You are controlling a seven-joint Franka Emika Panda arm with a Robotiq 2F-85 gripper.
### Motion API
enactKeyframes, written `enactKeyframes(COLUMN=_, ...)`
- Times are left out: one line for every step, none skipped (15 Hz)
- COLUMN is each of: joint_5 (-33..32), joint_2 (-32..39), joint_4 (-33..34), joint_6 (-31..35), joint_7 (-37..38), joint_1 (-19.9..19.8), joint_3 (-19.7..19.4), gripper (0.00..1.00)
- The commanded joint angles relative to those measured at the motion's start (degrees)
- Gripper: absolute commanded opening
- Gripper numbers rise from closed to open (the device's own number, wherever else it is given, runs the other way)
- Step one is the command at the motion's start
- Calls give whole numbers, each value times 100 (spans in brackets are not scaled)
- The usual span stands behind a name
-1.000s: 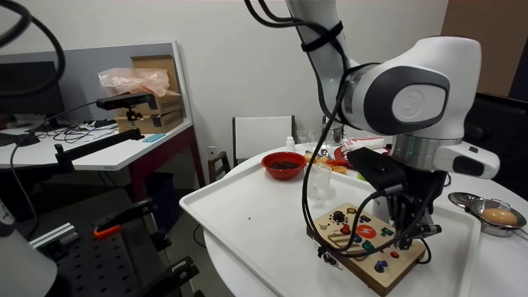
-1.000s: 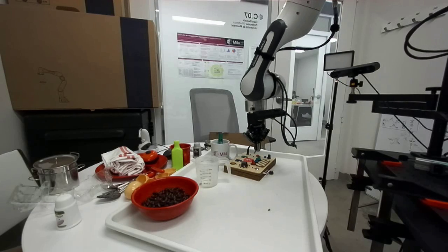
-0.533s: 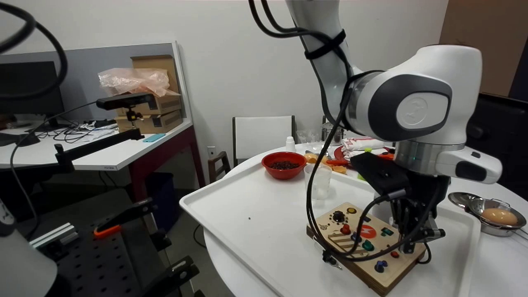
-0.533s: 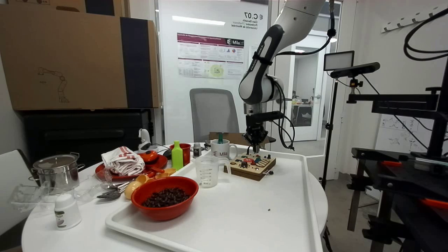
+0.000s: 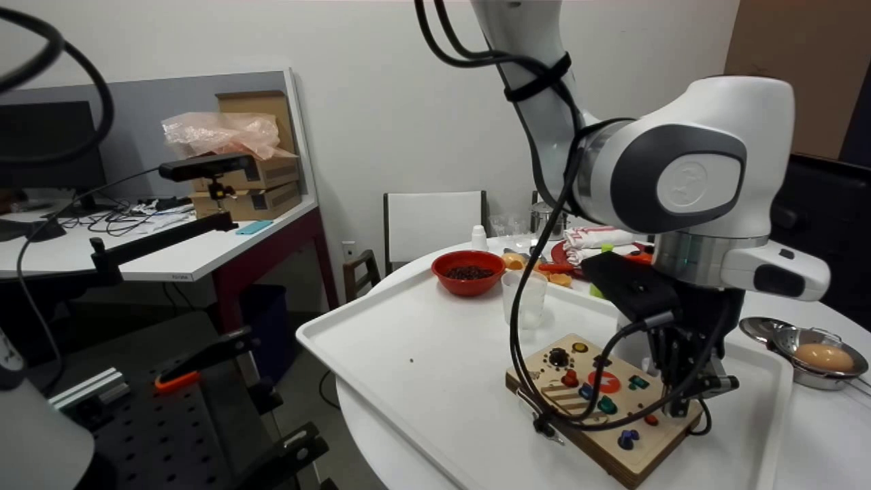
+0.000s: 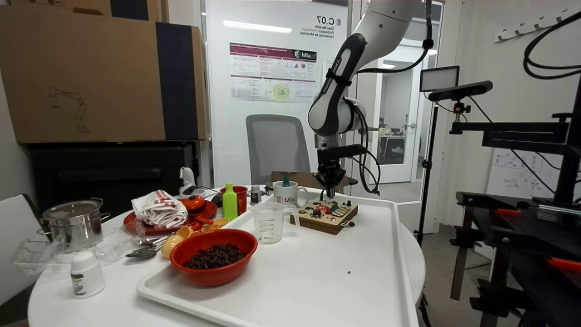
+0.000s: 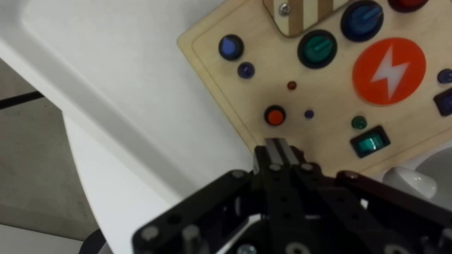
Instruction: Press the orange button on the right side of the board
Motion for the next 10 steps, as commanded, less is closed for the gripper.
enactKeyframes(joint_5=-36, joint_2=-85, joint_4=22, joint_6=-104, joint_7=133, joint_1=129, joint_3=-120, gripper=2)
enactKeyframes(joint_5=-47, joint_2=-94, joint_4=5, joint_6=-120, joint_7=145, joint_1=147, joint_3=-143, gripper=2)
enactKeyframes(joint_5=-59, joint_2=-114, joint_4=-27, joint_6=-133, joint_7=157, joint_1=168, joint_3=-167, gripper=2)
enactKeyframes(joint_5=-70, joint_2=-132, joint_4=-55, joint_6=-174, joint_7=175, joint_1=188, joint_3=-196, gripper=2)
enactKeyframes(joint_5=-77, joint_2=-148, joint_4=-78, joint_6=-213, joint_7=184, joint_1=201, joint_3=-213, gripper=2)
enactKeyframes(joint_5=-94, joint_2=-180, joint_4=-128, joint_6=-261, joint_7=190, joint_1=225, joint_3=-233, gripper=2)
enactKeyframes(joint_5=-109, joint_2=-206, joint_4=-172, joint_6=-293, joint_7=191, joint_1=245, joint_3=-245, gripper=2)
enactKeyframes(joint_5=-109, joint_2=-237, joint_4=-214, joint_6=-317, joint_7=175, joint_1=253, joint_3=-238, gripper=2)
enactKeyframes(joint_5=-95, joint_2=-275, joint_4=-250, joint_6=-352, joint_7=146, joint_1=247, joint_3=-215, gripper=2)
enactKeyframes(joint_5=-95, joint_2=-317, joint_4=-287, joint_6=-366, joint_7=127, joint_1=257, joint_3=-202, gripper=2)
